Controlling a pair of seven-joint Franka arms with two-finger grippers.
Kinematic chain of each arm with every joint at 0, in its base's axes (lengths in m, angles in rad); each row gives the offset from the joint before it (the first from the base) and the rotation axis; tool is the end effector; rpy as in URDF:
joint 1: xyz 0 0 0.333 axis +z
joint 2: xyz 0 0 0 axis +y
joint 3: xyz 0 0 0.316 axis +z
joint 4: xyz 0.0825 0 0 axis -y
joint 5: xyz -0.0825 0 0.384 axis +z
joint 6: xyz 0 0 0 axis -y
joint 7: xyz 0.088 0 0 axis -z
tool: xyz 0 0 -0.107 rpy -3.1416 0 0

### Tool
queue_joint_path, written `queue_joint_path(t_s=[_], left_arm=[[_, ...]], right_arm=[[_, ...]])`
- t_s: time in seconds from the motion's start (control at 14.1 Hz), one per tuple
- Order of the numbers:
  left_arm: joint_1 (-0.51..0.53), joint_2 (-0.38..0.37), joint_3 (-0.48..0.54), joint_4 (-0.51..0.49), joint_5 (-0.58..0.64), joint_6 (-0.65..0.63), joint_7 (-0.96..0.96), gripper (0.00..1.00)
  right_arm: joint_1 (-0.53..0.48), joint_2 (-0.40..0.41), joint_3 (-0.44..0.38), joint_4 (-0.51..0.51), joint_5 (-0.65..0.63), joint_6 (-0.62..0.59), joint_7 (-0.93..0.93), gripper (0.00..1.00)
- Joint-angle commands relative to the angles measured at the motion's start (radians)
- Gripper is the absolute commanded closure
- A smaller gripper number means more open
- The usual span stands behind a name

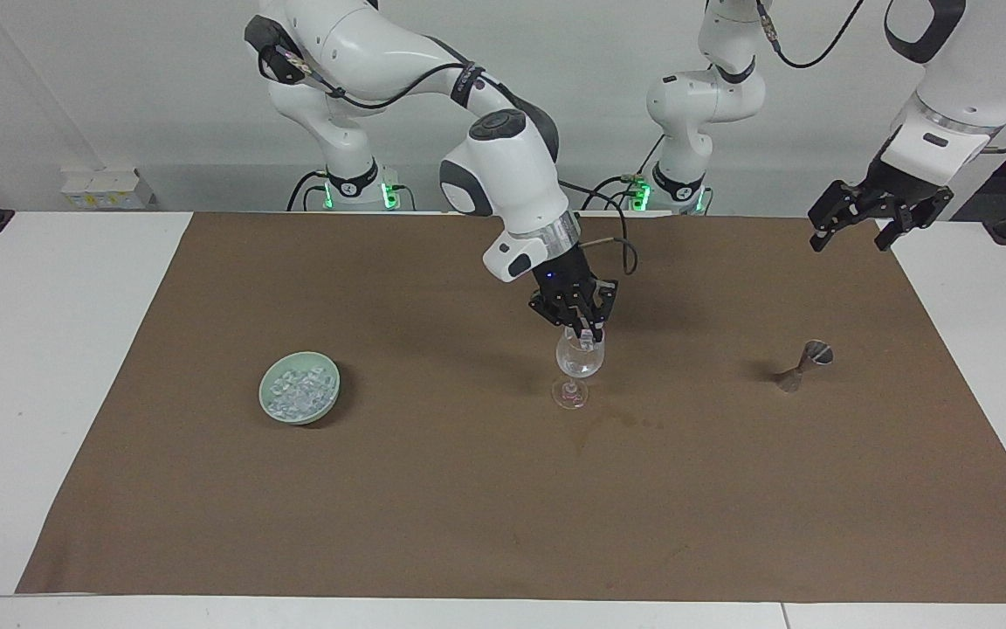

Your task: Pour wine and add ice with both arms

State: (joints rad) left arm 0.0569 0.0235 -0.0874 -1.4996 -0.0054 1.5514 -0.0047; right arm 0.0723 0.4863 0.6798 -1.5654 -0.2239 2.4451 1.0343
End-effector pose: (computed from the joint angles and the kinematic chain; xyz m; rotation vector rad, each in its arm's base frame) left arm 0.5602 -0.0170 0.6433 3.1331 -0.0406 0.0443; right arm 0.5738 0.4224 0.4670 -2.6439 0.3740 -0.3316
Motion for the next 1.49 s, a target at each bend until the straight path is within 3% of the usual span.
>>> queue_joint_path(t_s=[0.0,0.14,0.21,1.0,1.14,1.21,1.42], left_arm=[[-0.006,-0.005,0.0,-0.004,0.054,0.009,0.038,0.0],[-0.006,-0.007,0.0,-0.002,0.051,0.012,0.042,0.0],[-0.006,-0.007,0.0,-0.002,0.051,0.012,0.04,0.0],[-0.002,-0.005,-0.003,-0.002,0.039,0.013,0.04,0.0],[-0.002,-0.005,-0.002,-0.002,0.041,0.013,0.04,0.0],[0.0,-0.005,-0.002,-0.002,0.041,0.013,0.04,0.0],[-0.005,-0.007,-0.002,-0.001,0.039,0.012,0.04,0.0]], right_arm=[[-0.008,0.017,0.01,0.013,-0.026,0.017,0.0,0.47],[-0.009,0.017,0.01,0.013,-0.025,0.018,0.001,0.3],[-0.009,0.017,0.01,0.013,-0.025,0.018,0.006,0.27],[-0.008,-0.002,0.046,0.021,-0.028,0.017,0.078,0.22],[-0.011,-0.021,0.047,0.024,-0.025,0.017,0.089,0.14],[-0.015,-0.028,0.047,0.033,-0.023,0.015,0.089,0.0],[-0.017,-0.058,0.024,0.047,-0.029,0.011,0.073,0.0]])
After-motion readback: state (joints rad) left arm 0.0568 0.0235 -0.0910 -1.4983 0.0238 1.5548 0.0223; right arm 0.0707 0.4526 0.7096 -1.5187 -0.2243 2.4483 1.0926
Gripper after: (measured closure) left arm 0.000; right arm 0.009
